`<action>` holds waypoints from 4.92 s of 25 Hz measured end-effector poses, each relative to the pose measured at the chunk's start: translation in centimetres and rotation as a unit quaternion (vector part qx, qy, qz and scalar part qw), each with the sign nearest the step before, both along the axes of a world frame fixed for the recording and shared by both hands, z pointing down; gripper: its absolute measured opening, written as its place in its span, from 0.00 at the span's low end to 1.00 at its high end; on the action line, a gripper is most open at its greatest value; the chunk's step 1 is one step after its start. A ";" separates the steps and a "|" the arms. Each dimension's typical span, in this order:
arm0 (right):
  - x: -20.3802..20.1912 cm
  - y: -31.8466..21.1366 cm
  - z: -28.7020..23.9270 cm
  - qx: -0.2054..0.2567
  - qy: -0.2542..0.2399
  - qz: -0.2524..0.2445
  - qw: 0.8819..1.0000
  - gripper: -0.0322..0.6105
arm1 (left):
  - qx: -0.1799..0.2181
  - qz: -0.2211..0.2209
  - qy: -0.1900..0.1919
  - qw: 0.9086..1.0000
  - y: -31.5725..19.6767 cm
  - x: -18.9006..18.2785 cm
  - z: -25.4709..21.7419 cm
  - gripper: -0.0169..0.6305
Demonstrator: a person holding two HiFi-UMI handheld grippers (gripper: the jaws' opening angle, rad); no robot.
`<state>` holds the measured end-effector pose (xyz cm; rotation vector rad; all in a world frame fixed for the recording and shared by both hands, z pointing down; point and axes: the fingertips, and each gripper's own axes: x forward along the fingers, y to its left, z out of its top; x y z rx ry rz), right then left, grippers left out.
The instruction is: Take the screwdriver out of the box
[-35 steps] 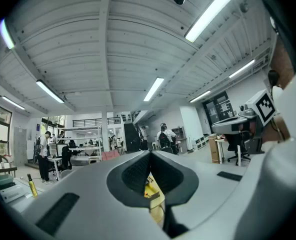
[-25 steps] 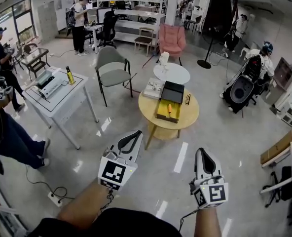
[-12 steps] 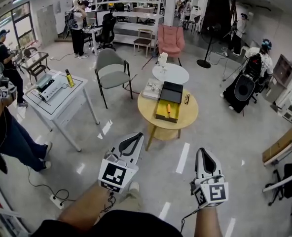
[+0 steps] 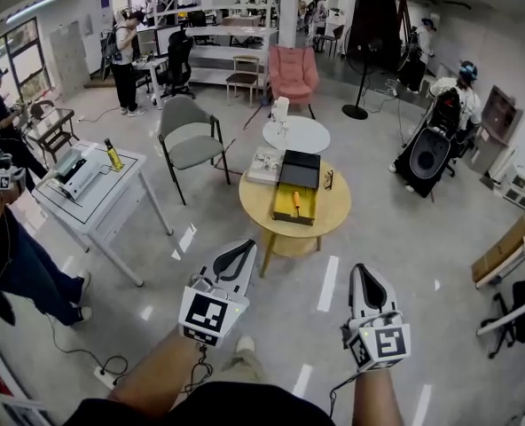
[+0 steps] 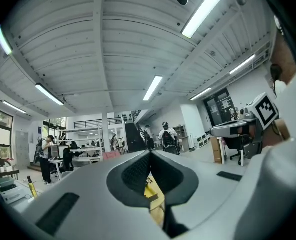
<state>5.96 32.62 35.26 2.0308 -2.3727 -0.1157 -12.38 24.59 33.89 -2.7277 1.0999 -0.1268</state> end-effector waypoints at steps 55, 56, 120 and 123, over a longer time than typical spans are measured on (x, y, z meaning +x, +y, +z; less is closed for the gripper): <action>0.8 -27.0 1.4 -0.049 0.010 -0.005 0.999 0.07 | -0.021 0.037 0.013 0.999 -29.4 2.0 2.8 0.05; 0.8 -27.1 1.4 -0.049 0.009 -0.001 0.999 0.07 | -0.021 0.040 0.013 0.999 -29.5 2.1 2.8 0.05; 15.5 -48.8 3.6 -0.069 -0.010 -0.108 0.992 0.07 | -0.048 -0.040 0.003 0.998 -47.5 16.9 5.2 0.05; 16.0 -49.5 3.2 -0.066 -0.006 -0.124 0.990 0.07 | -0.050 -0.068 0.023 0.996 -48.1 17.0 4.7 0.05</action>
